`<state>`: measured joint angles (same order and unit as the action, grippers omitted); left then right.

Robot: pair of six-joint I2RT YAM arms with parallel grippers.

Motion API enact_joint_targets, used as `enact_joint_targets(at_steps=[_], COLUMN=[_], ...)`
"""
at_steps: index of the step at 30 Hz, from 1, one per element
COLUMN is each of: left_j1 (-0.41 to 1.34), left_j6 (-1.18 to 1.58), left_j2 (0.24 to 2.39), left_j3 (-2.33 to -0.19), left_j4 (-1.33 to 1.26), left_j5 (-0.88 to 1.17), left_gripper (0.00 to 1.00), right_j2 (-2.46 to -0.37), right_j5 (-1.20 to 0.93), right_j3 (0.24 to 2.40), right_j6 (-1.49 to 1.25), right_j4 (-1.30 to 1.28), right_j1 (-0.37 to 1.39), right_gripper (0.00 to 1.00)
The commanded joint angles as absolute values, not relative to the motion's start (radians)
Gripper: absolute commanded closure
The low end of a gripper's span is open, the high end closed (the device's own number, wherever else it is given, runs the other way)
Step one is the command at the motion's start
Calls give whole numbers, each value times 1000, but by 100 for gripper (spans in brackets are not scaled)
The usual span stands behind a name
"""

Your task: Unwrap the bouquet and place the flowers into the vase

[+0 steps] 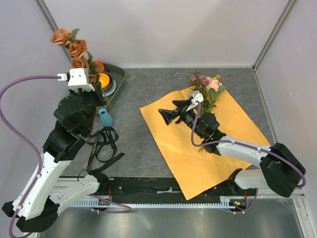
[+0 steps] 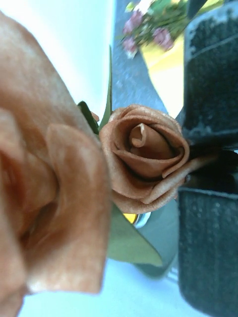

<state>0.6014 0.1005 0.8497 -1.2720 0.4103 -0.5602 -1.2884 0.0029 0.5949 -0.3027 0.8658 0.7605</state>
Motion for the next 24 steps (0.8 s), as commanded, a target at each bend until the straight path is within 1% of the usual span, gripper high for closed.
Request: enact_joint_targets(at_steps=[1, 6, 11, 18, 24], left_j1=[600, 598, 569, 512, 471], left_j6=[-64, -71, -75, 27, 51], left_j2=[847, 887, 911, 943, 940], left_j3=[-1319, -1335, -1302, -1233, -1197], left_j4=[339, 342, 285, 239, 219], left_j5=[-792, -822, -824, -796, -767], left_gripper=[98, 98, 98, 98, 98], right_j2=[-1322, -1324, -1322, -1321, -1318], right_j5=[15, 17, 21, 28, 32], right_j3=[606, 606, 604, 601, 597], right_j6=[-310, -311, -307, -304, -304], right_j4=[896, 896, 897, 897, 899], right_j1=[761, 762, 759, 759, 759], right_gripper=[2, 2, 2, 2, 2])
